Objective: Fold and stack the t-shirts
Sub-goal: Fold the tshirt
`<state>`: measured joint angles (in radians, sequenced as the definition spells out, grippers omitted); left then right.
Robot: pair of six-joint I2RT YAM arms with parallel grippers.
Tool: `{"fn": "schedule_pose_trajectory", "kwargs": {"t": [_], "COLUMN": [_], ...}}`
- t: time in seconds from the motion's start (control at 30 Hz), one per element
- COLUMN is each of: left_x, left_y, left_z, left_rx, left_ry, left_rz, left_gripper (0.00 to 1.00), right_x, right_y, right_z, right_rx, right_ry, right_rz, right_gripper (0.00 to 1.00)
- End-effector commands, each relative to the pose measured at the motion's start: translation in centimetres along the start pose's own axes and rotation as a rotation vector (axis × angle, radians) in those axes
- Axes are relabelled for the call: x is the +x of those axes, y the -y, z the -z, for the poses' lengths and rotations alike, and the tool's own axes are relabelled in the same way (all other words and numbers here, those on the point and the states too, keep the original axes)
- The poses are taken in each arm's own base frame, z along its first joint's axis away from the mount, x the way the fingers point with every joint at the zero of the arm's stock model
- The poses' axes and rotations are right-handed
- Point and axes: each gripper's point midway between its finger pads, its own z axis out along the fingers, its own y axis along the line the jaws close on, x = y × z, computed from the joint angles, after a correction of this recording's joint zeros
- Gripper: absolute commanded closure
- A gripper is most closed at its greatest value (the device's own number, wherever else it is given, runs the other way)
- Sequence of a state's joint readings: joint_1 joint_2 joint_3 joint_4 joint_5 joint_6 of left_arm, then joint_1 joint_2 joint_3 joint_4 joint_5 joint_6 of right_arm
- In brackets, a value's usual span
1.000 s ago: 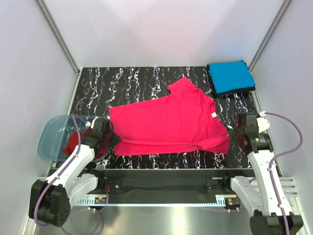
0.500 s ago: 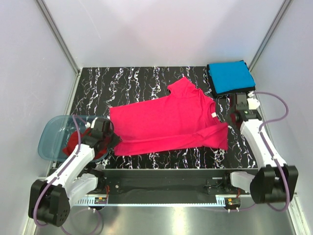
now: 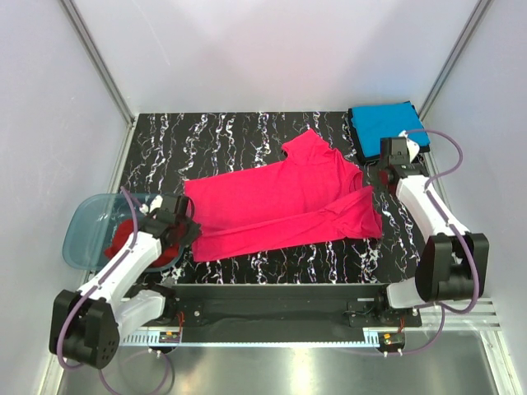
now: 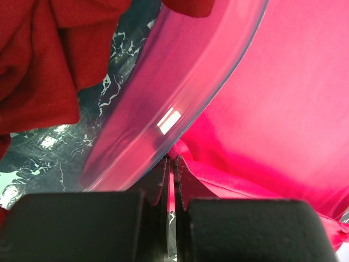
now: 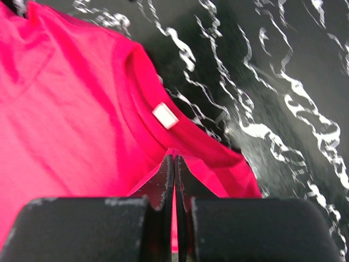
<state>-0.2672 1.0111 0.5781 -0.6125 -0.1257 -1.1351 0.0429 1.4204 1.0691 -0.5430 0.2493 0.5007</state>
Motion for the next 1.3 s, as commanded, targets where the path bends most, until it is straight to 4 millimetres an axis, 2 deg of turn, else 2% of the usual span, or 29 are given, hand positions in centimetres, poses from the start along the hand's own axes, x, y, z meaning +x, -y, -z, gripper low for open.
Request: {"fn": "schedule_pose_trajectory", "kwargs": {"t": [0.0, 0.13, 0.3, 0.5, 0.57, 0.67, 0.83, 1.03, 1.1, 1.17, 1.27], "left_x": [-1.6, -1.7, -2.0, -1.9, -1.9, -2.0, -2.2, -2.4, -2.4, -2.6, -3.2], "left_y": [-2.3, -3.0, -2.9, -3.0, -2.9, -3.0, -3.2, -4.1, -4.3, -4.1, -3.1], "left_z": [-0.5, -0.5, -0.4, -0.5, -0.5, -0.3, -0.2, -0.1, 0.0, 0.2, 0.6], "left_rx": [-0.135, -0.181, -0.191, -0.213, -0.211, -0.216, -0.228, -0.273, -0.286, -0.281, -0.251], "left_ry": [0.081, 0.094, 0.111, 0.103, 0.105, 0.113, 0.123, 0.148, 0.149, 0.159, 0.180], "left_rz": [0.016, 0.034, 0.033, 0.031, 0.034, 0.052, 0.053, 0.079, 0.101, 0.114, 0.143], "left_gripper": [1.00, 1.00, 1.00, 1.00, 1.00, 1.00, 1.00, 1.00, 0.96, 0.85, 0.78], "right_x": [-3.0, -2.7, -3.3, -2.3, -2.2, -2.3, -2.5, -1.9, -1.8, -1.7, -1.6], "right_y": [-2.2, -2.8, -2.4, -5.8, -6.1, -6.3, -5.4, -6.0, -6.1, -6.1, -6.4], "right_z": [-0.2, -1.0, -1.3, -1.5, -1.6, -1.9, -2.6, -1.9, -1.7, -1.4, -1.1], "right_rx": [-0.072, -0.083, -0.050, -0.228, -0.243, -0.246, -0.182, -0.234, -0.245, -0.251, -0.276], "right_ry": [0.066, 0.046, 0.066, 0.002, -0.005, -0.004, 0.014, -0.011, -0.012, -0.012, -0.018], "right_rz": [0.037, 0.035, 0.068, 0.073, 0.072, 0.077, 0.074, 0.068, 0.067, 0.066, 0.057], "right_gripper": [0.99, 0.99, 0.99, 0.98, 0.98, 0.97, 0.97, 0.97, 0.97, 0.96, 0.96]}}
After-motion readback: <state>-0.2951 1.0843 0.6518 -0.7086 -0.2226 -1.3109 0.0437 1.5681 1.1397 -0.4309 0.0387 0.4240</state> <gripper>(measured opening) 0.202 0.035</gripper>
